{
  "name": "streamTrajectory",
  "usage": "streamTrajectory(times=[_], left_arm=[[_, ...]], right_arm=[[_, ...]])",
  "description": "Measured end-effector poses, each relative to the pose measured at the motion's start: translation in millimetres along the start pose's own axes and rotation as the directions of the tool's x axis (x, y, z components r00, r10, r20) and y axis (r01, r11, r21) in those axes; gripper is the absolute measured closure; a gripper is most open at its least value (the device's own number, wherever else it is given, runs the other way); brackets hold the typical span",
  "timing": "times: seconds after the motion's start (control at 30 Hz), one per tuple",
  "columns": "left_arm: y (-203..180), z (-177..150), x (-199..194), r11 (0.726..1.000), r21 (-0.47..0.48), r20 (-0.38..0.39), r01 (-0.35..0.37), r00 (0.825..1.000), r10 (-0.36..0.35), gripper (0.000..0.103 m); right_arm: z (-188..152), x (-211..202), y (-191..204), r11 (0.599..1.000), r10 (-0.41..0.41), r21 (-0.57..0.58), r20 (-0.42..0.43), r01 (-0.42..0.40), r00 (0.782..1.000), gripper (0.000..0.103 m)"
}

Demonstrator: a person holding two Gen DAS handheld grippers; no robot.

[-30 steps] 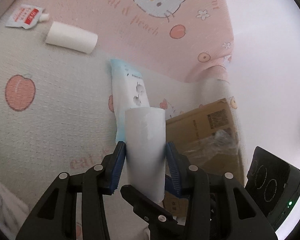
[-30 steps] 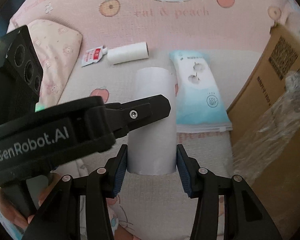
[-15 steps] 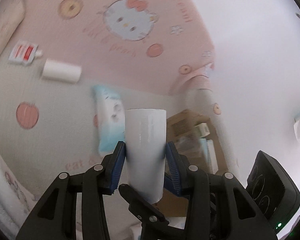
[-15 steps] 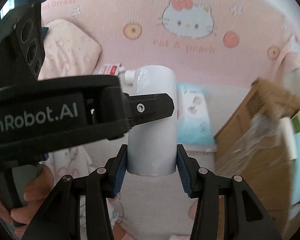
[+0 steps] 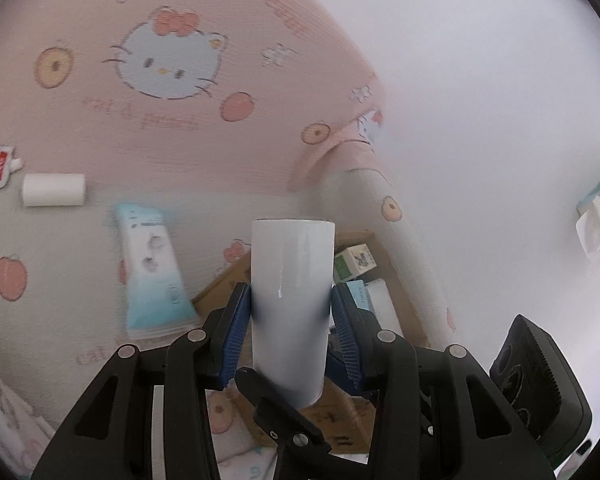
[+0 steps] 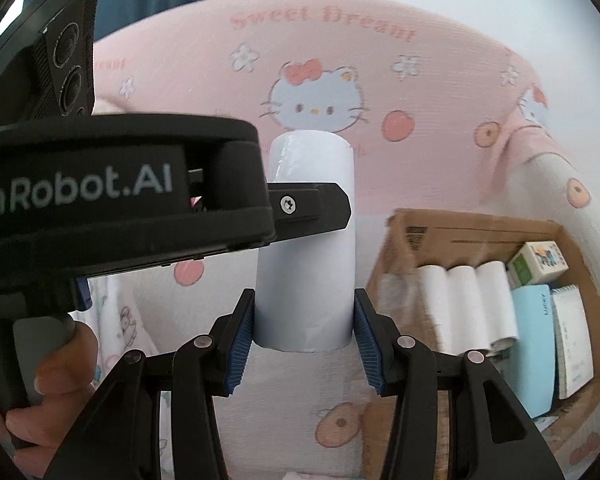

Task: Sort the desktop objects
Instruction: 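Lift the second tube with the right tool and carry it to the box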

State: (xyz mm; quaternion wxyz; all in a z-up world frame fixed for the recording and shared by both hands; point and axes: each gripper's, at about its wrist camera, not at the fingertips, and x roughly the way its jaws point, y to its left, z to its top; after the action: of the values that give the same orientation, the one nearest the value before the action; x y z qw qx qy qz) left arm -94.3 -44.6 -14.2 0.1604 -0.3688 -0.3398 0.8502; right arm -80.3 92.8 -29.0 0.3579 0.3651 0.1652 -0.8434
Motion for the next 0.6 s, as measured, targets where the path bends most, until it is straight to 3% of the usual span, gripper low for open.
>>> streamTrajectory(times=[0.6], left_arm=[[-78,11,78,0.998,0.059,-0.128,0.038,0.991,-0.03,0.058]], right_arm=[[-6,-23,-112,0.991,-0.071,0.117,0.017,0.069,0.997,0.058]])
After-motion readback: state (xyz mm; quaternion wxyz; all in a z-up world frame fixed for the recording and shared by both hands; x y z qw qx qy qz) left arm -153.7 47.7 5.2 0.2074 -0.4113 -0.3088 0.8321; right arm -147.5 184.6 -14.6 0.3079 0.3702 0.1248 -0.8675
